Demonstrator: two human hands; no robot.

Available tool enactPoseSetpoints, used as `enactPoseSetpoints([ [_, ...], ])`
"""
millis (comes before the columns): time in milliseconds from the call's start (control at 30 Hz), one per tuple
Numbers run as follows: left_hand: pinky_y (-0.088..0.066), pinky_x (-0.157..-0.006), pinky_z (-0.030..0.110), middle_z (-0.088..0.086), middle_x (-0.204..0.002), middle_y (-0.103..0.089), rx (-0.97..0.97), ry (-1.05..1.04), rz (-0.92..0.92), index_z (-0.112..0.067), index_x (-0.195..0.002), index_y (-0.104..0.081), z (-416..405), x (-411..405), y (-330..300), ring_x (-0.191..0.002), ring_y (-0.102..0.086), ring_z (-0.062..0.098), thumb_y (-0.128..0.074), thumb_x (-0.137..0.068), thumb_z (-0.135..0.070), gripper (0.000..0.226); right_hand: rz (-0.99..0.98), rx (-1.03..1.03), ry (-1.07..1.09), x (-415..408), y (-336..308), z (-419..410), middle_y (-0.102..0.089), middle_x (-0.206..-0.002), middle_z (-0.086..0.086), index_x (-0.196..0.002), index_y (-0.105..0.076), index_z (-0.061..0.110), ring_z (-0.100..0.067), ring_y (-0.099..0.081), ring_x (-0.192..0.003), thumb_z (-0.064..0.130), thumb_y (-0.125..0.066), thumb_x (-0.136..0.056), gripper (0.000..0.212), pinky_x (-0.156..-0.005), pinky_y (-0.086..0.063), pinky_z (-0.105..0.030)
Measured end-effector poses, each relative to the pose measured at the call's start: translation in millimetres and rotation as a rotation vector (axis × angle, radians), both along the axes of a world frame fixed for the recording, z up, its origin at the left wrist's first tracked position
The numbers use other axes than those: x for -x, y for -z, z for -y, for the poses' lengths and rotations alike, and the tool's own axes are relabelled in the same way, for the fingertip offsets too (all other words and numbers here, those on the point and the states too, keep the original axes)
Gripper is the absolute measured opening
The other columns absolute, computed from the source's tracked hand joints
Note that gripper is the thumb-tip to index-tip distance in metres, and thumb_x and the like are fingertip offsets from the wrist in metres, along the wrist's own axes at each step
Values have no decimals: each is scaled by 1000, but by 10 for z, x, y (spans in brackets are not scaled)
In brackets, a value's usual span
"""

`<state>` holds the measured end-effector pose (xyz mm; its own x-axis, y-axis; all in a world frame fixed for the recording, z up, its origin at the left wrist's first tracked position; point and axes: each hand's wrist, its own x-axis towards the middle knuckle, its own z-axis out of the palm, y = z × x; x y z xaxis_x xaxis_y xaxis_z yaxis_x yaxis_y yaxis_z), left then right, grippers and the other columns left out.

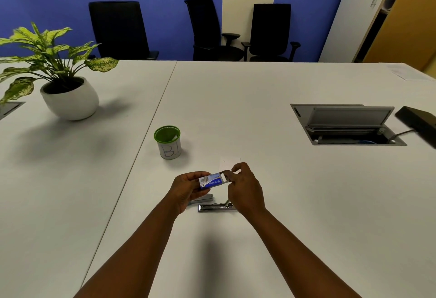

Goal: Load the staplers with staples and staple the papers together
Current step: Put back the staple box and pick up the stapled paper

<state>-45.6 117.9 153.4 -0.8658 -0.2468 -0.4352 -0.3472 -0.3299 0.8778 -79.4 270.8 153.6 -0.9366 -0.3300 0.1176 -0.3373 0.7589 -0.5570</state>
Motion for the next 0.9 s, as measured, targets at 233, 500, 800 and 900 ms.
enactPoseSetpoints([
  [233,-56,-51,18,10,-84,-65,22,8,-11,-7,-88,-63,-28,5,-29,-76,-63,20,-49,-90,3,17,24,105,29,40,-19,-3,-51,-115,-4,-103,-68,12,-22,-58,-90,2,-49,-84,29,-66,-38,-22],
  [500,-56,-51,17,9,-83,-66,54,61,-11,-11,-83,-65,-62,-8,-22,-73,-65,18,-51,-90,2,20,286,253,305,158,103,68,-65,-108,-13,-87,-72,10,-22,-64,-90,30,-62,-85,22,-67,-48,-25],
  [800,-55,-50,17,9,-82,-66,83,68,-4,-10,-85,-64,-59,-6,16,-76,-64,19,-53,-89,1,17,434,214,247,178,110,77,-67,-83,-11,-89,-72,4,-12,-52,-60,27,-60,-86,27,-47,-33,-19],
  [900,-56,-51,17,9,-84,-65,75,70,-3,-11,-85,-64,-77,2,20,-77,-64,19,-53,-89,0,16,373,199,244,159,129,90,-66,-101,-13,-92,-71,6,-17,-62,-79,23,-57,-87,23,-59,-42,-19],
])
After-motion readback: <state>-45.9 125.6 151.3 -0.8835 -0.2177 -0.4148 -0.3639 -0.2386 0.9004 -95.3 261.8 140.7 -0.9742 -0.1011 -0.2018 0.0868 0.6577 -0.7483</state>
